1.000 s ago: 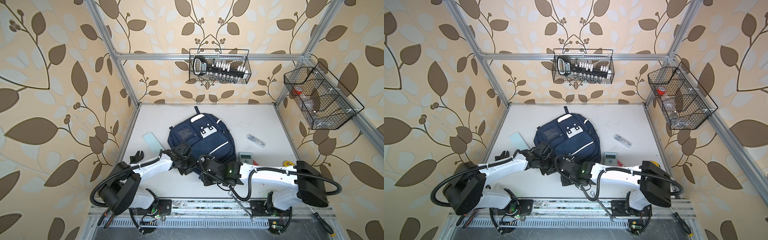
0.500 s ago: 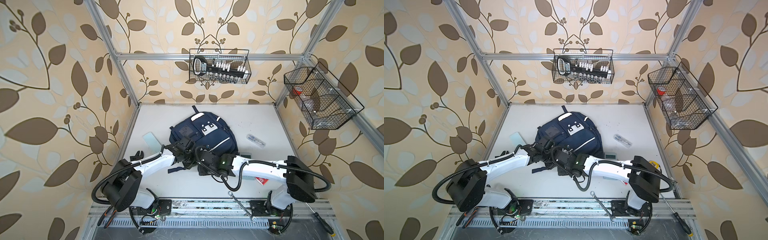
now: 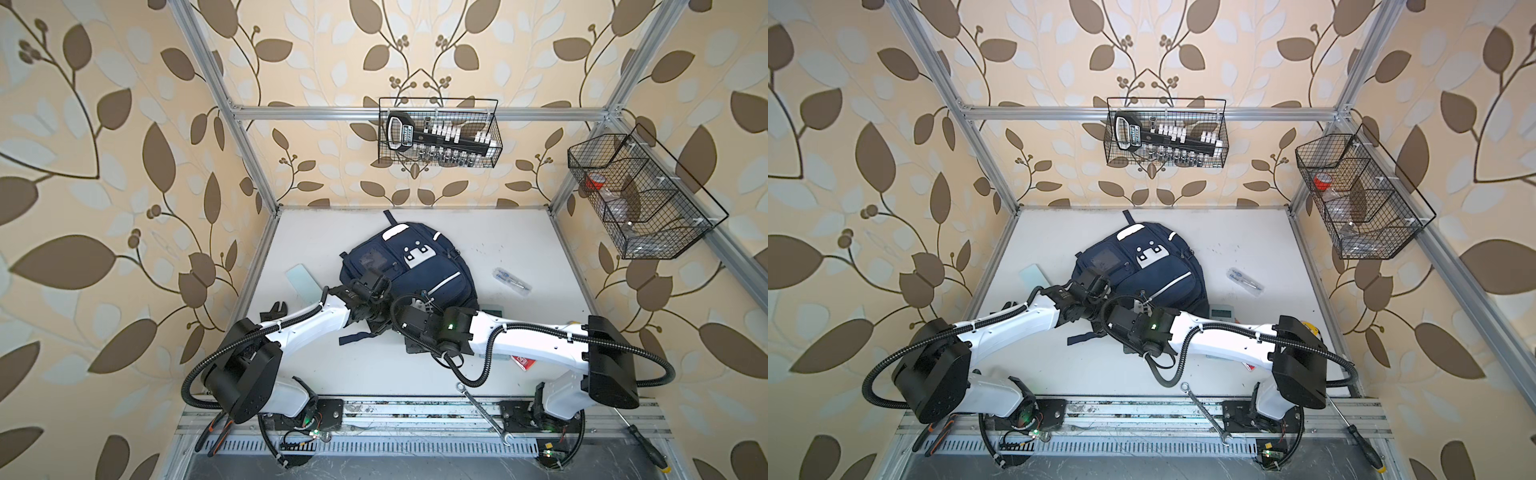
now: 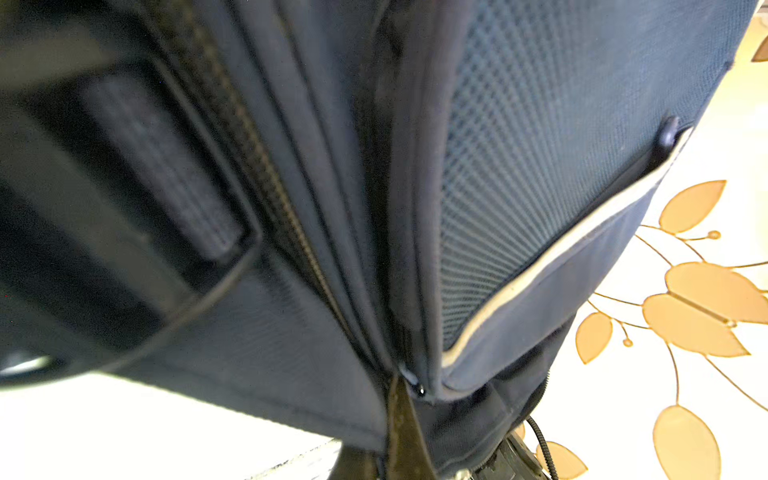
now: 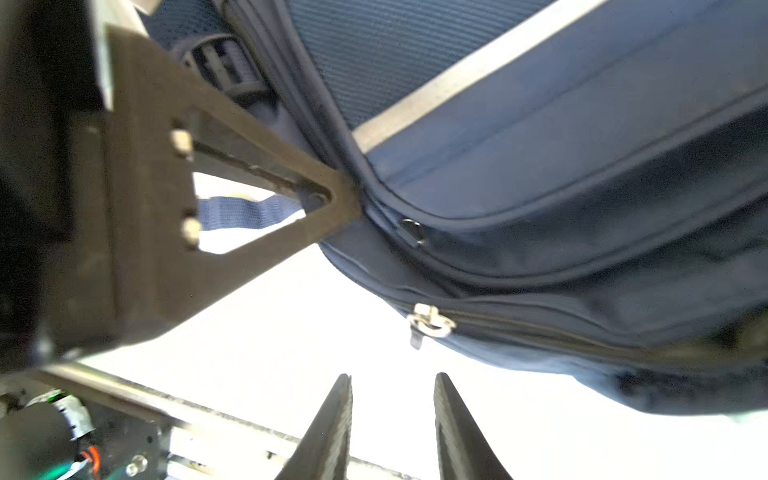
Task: Pack the student bag
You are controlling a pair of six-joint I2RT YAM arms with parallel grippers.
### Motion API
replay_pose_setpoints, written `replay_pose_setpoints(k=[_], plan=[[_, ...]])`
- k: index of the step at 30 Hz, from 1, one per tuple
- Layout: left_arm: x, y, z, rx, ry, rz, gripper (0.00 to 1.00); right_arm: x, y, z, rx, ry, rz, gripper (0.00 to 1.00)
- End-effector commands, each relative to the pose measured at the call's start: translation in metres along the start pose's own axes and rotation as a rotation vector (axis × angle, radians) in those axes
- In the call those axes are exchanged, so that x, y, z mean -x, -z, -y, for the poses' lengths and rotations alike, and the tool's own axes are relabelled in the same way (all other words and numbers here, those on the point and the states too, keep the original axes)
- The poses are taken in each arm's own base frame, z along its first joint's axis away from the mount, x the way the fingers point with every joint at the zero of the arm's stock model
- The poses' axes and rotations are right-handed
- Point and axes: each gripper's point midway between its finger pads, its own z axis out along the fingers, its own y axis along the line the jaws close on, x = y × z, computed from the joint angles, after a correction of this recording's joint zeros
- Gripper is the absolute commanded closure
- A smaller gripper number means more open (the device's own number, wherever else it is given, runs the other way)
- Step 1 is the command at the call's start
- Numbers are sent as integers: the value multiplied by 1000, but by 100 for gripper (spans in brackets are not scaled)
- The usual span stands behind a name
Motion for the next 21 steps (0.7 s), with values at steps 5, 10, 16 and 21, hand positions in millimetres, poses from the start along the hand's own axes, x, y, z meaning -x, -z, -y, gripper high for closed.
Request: replay_pose_setpoints(k=[5,10,16,21], plan=[[4,28,57,-174,-119,30,100,24,-11,15,-110,17,34,70],[4,28,62,-194,-125,29,100,26,-22,11,-138,53,30,75],[4,26,64,-210,-125,21,100,27,-27,9,-143,34,39,73],[4,25,68,-219,-124,14,100,26,-25,7,-153,30,52,60]])
